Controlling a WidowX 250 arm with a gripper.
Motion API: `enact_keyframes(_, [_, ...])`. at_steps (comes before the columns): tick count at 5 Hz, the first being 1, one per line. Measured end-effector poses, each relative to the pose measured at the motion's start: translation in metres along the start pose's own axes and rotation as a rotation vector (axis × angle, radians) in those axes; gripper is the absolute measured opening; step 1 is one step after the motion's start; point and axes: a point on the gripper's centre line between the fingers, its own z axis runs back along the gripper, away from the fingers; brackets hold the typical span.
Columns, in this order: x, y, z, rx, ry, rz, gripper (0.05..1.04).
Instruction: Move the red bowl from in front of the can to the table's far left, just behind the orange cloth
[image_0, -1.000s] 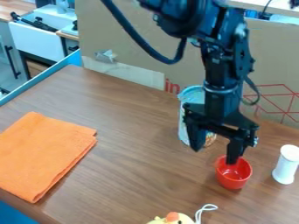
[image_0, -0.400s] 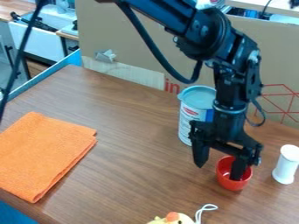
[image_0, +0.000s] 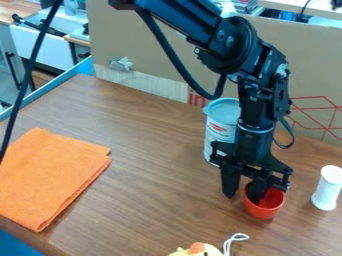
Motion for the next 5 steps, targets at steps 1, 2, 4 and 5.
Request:
enact_keyframes(1, [-0.001, -0.003, -0.001, -0.019, 0.005, -0.014, 0.232])
enact_keyframes(2, [-0.007, -0.007, -0.001, -0.054, 0.01, -0.041, 0.135])
enact_keyframes(4, [-0.042, 0.014, 0.059, -0.082, -0.034, -0.114, 0.116])
enact_keyframes(5, [-0.051, 0.052, 0.082, -0.019, -0.024, -0.083, 0.116])
